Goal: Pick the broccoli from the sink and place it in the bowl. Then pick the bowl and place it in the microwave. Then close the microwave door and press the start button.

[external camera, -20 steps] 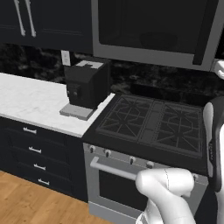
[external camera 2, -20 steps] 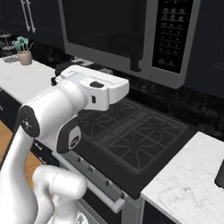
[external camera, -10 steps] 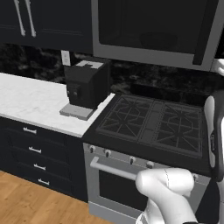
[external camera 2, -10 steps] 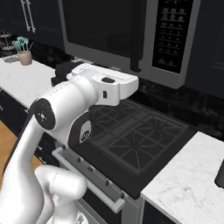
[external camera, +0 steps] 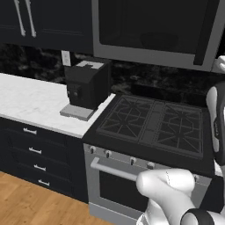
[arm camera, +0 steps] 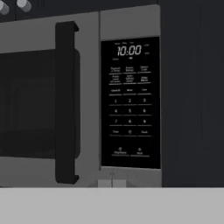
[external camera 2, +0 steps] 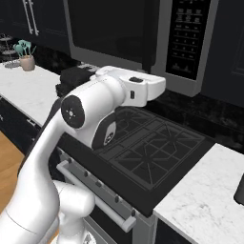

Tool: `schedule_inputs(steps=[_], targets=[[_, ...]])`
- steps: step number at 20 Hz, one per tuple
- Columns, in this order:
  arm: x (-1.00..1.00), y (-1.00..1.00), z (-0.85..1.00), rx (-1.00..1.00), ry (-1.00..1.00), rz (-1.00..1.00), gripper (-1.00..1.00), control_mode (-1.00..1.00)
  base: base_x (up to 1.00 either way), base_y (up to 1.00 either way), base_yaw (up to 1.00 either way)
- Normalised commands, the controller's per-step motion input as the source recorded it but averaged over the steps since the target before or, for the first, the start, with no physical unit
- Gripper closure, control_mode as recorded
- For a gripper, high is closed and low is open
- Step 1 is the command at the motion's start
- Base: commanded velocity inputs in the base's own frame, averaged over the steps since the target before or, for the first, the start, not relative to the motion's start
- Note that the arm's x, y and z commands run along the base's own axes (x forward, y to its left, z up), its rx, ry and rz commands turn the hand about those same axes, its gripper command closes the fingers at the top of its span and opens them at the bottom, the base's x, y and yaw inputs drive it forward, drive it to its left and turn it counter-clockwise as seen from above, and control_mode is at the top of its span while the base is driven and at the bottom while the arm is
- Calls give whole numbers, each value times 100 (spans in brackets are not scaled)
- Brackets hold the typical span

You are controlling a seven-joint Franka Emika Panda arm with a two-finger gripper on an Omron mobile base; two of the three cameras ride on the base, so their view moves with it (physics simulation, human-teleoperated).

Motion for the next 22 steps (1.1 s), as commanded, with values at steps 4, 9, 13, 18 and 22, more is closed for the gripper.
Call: schedule_inputs(steps=[4, 9, 13, 18, 22], targets=[[33, -21, 0, 0, 4, 0, 100, -100, 0, 0, 0], [32, -5, 0, 0, 0, 0, 100, -100, 0, 0, 0], [51, -4, 0, 0, 0, 0, 100, -100, 0, 0, 0], [33, -26, 0, 1, 0, 0, 100, -100, 0, 0, 0], [8, -21, 0, 3, 0, 0, 100, -100, 0, 0, 0]])
